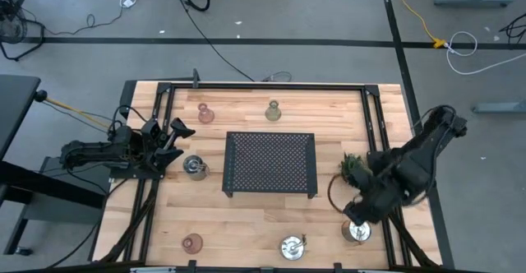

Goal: Pick & Place candle stick holders
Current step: Put the orange scented candle on the shelf

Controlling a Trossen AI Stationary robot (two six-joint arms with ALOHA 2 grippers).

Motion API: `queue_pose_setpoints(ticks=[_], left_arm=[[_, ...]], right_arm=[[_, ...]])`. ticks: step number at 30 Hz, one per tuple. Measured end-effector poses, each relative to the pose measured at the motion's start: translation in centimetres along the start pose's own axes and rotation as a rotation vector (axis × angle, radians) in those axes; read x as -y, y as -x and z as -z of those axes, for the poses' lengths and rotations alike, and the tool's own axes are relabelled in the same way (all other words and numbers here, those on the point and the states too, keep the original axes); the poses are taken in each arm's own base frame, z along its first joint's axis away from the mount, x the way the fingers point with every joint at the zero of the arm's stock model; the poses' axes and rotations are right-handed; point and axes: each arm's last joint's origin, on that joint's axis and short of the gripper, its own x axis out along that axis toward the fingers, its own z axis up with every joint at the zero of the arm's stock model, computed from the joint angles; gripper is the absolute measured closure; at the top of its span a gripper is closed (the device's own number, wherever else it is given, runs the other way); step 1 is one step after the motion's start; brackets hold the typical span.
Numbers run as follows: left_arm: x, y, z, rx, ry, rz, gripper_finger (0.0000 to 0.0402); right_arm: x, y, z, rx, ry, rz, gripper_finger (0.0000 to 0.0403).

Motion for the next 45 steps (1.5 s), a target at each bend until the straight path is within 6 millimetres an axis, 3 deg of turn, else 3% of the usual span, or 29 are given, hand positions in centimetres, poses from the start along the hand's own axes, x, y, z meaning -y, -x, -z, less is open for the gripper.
queue_pose_setpoints(ticks=[5, 12, 22, 32, 39, 45], left_arm=[[0.0, 0.0, 0.0, 0.001, 0.0, 0.0, 0.0028], [0.0, 0.0, 0.0, 0.001, 0.0, 0.001, 0.0028], [0.0, 0.0, 0.0, 0.001, 0.0, 0.001, 0.0028], [0.0, 0.0, 0.0, 0.001, 0.0, 0.0, 0.0028], [0.0, 0.0, 0.0, 0.001, 0.0, 0.001, 0.0028], [0.0, 0.0, 0.0, 0.001, 0.0, 0.0, 0.0028]], right_arm=[[-1.4, -2.6, 1.7, 0.044, -0.144, 0.103, 0.0003], [-3.4, -6.4, 3.2, -0.055, -0.215, 0.24, 0.0003], [-6.6, -9.1, 3.1, -0.103, -0.2, 0.096, 0.0003], [-6.5, -10.7, 3.2, -0.121, -0.232, 0.221, 0.0003], [-5.6, -11.0, 4.0, -0.1, -0.223, 0.291, 0.0003], [-4.4, -12.7, 4.7, -0.126, -0.209, 0.355, 0.0003]])
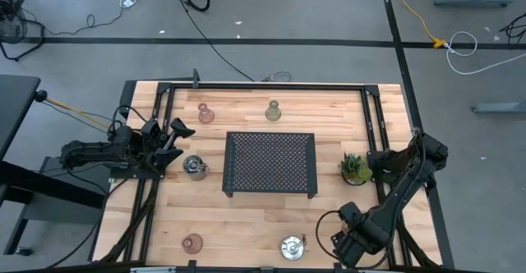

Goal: Pick & Place candle stick holders
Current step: Put the orange scented candle on the shelf

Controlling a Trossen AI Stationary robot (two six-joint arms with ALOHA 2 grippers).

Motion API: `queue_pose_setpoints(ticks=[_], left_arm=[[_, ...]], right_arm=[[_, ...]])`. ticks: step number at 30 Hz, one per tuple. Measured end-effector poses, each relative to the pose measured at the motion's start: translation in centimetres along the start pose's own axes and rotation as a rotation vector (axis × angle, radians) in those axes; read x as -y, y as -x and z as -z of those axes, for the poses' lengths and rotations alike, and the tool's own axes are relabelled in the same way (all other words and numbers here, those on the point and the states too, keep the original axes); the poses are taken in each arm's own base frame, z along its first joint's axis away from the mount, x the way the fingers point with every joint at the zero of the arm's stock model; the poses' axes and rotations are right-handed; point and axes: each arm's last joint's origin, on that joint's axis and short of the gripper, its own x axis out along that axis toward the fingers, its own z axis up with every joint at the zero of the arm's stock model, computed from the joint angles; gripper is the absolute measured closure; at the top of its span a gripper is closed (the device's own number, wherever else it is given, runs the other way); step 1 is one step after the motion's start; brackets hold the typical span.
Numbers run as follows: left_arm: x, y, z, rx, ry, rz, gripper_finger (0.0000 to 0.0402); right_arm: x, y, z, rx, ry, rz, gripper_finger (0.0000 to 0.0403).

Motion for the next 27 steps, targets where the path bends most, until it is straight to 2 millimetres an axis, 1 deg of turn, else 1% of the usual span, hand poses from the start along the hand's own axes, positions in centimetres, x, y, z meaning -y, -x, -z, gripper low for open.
queue_pose_setpoints(ticks=[5, 13, 23, 27], left_arm=[[0.0, 0.0, 0.0, 0.0, 0.0, 0.0, 0.0028], [0.0, 0.0, 0.0, 0.0, 0.0, 0.0, 0.0028], [0.0, 0.0, 0.0, 0.0, 0.001, 0.0, 0.0028], [0.0, 0.0, 0.0, 0.0, 0.001, 0.0, 0.0028]], right_arm=[[0.3, -1.6, -0.1, -0.037, 0.008, 0.047, 0.0003], [-0.2, -3.5, -0.3, -0.072, 0.065, -0.014, 0.0003], [0.2, -4.6, -0.8, -0.056, 0.099, 0.019, 0.0003], [0.1, -4.6, -1.1, -0.043, 0.106, 0.009, 0.0003]])
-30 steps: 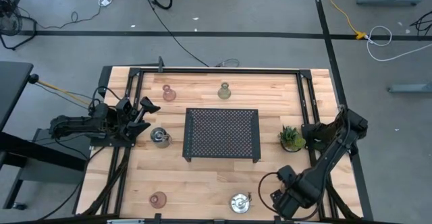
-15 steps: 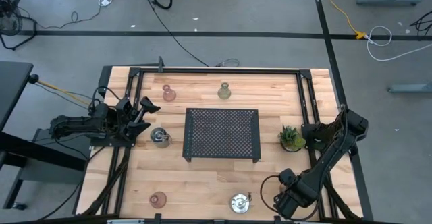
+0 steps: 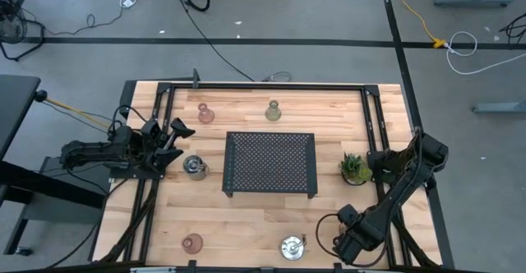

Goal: Pick & Place candle stick holders
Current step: Put the orange scented candle on the shelf

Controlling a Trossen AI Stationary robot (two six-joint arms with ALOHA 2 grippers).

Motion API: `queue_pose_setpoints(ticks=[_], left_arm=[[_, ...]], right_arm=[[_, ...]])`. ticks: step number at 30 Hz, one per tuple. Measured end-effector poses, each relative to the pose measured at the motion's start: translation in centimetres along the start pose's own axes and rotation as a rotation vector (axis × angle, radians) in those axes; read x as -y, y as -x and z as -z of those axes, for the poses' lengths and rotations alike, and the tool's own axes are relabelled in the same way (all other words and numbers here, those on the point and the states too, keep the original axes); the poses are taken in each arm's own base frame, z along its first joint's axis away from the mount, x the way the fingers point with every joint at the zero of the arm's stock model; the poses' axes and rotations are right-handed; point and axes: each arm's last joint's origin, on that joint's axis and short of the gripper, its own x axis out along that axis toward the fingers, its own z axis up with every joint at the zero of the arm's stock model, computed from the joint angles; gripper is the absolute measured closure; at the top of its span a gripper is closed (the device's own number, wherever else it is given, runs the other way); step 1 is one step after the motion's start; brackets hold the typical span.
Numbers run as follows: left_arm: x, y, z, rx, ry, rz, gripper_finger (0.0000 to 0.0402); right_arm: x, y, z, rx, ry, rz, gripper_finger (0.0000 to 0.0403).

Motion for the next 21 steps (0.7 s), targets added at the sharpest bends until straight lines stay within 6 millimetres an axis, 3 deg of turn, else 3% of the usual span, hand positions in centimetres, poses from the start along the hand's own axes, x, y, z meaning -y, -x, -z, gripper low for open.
queue_pose_setpoints(ticks=[21], left_arm=[[0.0, 0.0, 0.0, 0.0, 0.0, 0.0, 0.0028]], right_arm=[[-1.3, 0.6, -2.0, 0.131, 0.137, -0.107, 0.0003]])
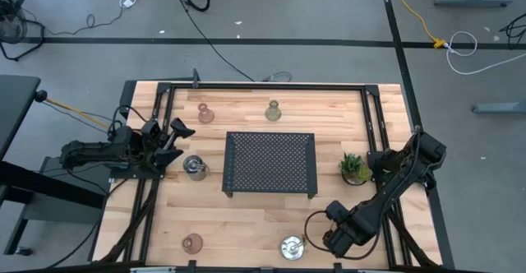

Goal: Pick & Place candle stick holders
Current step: Put the orange scented candle on the shelf

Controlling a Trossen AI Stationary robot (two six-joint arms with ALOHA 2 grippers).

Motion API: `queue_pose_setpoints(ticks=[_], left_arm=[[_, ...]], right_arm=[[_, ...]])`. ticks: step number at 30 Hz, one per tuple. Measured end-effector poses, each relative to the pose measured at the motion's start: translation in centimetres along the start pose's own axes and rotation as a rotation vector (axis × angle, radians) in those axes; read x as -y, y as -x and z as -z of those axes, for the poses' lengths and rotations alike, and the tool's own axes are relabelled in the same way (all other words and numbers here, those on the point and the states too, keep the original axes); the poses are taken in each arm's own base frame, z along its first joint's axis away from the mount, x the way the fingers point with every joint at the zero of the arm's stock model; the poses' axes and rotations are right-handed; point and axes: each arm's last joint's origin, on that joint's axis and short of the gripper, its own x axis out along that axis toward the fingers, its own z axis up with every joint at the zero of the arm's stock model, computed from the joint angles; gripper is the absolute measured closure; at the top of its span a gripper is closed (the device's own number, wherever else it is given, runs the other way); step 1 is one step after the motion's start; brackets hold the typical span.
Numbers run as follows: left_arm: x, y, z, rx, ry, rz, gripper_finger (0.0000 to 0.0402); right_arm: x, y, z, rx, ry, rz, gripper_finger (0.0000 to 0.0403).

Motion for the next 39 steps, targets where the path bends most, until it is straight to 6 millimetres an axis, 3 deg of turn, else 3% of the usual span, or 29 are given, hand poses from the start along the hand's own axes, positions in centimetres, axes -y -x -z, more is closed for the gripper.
queue_pose_setpoints(ticks=[9, 23, 29, 39], left_arm=[[0.0, 0.0, 0.0, 0.0, -0.001, 0.0, 0.0028], [0.0, 0.0, 0.0, 0.0, -0.002, -0.001, 0.0028], [0.0, 0.0, 0.0, 0.0, -0.001, 0.0, 0.0028], [0.0, 0.0, 0.0, 0.0, -0.002, 0.0, 0.0028]], right_arm=[[-0.5, 0.0, 0.1, -0.007, 0.107, -0.049, 0.0003], [-0.1, -0.3, 0.1, -0.02, 0.078, -0.022, 0.0004], [0.3, -1.2, 0.0, -0.08, 0.053, -0.027, 0.0056], [0.2, -1.4, -0.3, -0.121, 0.038, -0.027, 0.0057]])
